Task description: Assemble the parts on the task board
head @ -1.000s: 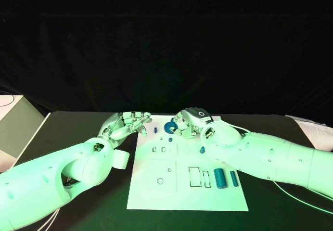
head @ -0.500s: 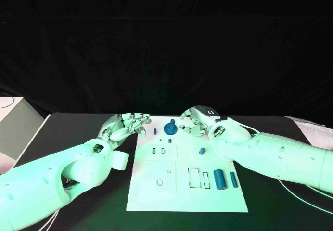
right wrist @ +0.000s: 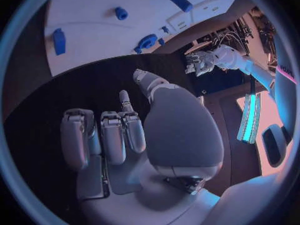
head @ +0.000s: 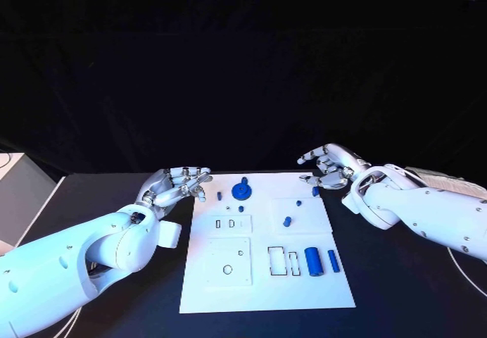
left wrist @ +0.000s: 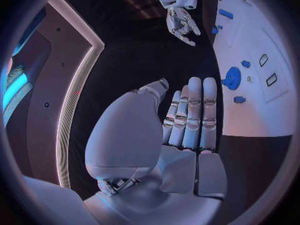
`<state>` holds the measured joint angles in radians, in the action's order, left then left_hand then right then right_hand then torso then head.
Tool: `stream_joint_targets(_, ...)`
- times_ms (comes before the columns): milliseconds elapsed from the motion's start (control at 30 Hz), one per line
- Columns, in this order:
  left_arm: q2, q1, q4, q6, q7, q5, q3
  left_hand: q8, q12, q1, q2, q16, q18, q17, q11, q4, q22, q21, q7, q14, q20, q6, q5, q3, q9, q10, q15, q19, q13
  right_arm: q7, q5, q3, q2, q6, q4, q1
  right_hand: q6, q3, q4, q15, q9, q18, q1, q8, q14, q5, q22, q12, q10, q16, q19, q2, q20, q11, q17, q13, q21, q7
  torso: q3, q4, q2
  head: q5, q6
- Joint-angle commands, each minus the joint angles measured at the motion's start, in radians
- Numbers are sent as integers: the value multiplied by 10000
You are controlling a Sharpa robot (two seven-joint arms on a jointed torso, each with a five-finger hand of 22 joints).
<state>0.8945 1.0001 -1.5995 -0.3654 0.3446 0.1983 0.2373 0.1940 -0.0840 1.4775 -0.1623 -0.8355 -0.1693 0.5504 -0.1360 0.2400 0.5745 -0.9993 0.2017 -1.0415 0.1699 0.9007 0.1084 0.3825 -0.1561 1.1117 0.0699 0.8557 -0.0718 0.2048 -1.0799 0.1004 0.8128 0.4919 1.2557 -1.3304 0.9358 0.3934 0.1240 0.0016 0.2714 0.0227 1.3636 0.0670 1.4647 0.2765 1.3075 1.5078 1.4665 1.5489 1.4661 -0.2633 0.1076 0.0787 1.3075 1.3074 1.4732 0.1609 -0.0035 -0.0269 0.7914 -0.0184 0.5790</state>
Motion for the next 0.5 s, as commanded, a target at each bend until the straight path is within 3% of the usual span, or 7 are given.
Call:
stream_joint_targets(33,-31,-36,18,196,132,12,5,39,-15,1,-124,-33,-136,-14,-32,-10,9,-37,24,50,-13,69,-34,65,5,29,-12,-84,3,538,-20,0,119,-1102,-271,37,-49,-96,8,26,-9,54,92,-15,950,55,1764,-3,583,80,437,-30,22,-27,2201,2221,-20,-19,85,71,-18,25,38)
stream_joint_targets(167,-43,-77,37,220,122,12,5,39,-17,0,-127,-34,-136,-15,-31,-12,10,-39,23,54,-12,70,-34,72,5,31,-12,-89,3,366,-447,7,217,-1412,-674,147,-44,-156,-18,12,-8,18,137,7,997,83,1874,125,676,139,517,-28,8,-41,2383,2304,105,-28,124,76,-24,23,65)
stream_joint_targets(367,-44,-117,56,237,111,12,5,39,-17,0,-127,-34,-136,-15,-31,-12,10,-39,23,54,-12,70,-34,72,5,31,-12,-89,3,147,-658,11,263,-1825,-979,312,-32,-210,-43,12,-5,8,184,26,1017,118,1906,194,727,164,543,-11,0,-30,2462,2348,140,-6,82,52,-11,5,122)
stream_joint_targets(500,-40,-132,65,242,110,12,5,39,-17,0,-127,-34,-136,-15,-31,-12,10,-39,23,54,-12,70,-34,72,5,31,-12,-89,3,-14,-817,15,215,-1944,-1113,391,-43,-236,-58,19,-8,0,216,28,1023,158,1931,219,745,172,562,10,0,-18,2484,2364,168,11,76,57,-6,29,135)
